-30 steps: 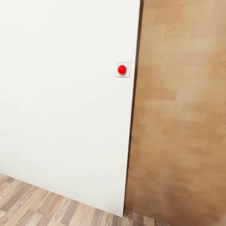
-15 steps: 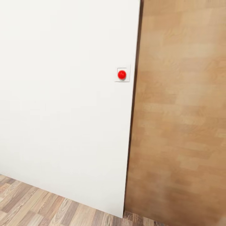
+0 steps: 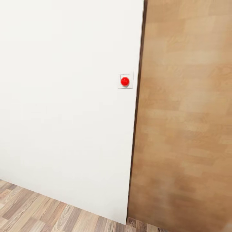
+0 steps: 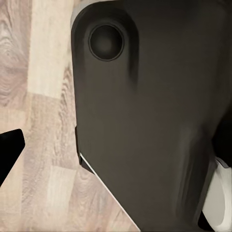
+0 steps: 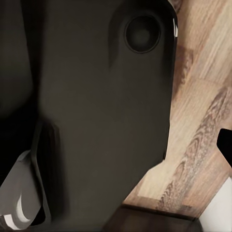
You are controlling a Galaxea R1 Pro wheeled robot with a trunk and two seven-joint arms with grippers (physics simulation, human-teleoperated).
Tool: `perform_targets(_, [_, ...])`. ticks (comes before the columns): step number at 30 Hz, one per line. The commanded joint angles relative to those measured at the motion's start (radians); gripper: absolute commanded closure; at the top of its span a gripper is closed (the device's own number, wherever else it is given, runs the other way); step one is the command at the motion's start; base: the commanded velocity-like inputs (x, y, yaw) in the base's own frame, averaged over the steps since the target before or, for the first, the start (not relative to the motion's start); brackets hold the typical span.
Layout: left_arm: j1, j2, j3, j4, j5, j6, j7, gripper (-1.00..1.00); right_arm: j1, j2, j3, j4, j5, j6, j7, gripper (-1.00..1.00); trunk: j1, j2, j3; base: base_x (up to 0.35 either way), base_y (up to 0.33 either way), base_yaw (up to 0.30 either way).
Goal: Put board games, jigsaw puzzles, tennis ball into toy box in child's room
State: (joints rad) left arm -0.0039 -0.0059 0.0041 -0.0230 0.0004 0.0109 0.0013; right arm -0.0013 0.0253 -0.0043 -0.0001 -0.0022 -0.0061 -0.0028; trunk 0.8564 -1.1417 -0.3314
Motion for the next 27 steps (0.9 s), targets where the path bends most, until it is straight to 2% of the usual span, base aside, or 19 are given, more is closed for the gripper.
perform_targets(1, [0.0,0.0,0.0,-0.001,0.0,0.001,0.0,-1.0,0.0,0.0,0.0,0.0,0.0,-0.001,0.0,-1.0,-0.004,0.007,0.002,0.0,0.0,0.0])
perform_targets(10, [-0.001,0.015,0.0,-0.029,0.002,0.022,0.0,-1.0,0.0,0.004,-0.002,0.0,-0.001,-0.005,0.0,-1.0,-0.038,0.07,0.031,0.0,0.0,0.0])
perform_targets(27, [-0.001,0.023,0.0,-0.032,0.003,0.025,0.0,-1.0,0.0,0.016,0.0,0.0,-0.002,-0.1,0.0,-1.0,-0.104,0.189,0.084,0.0,0.0,0.0])
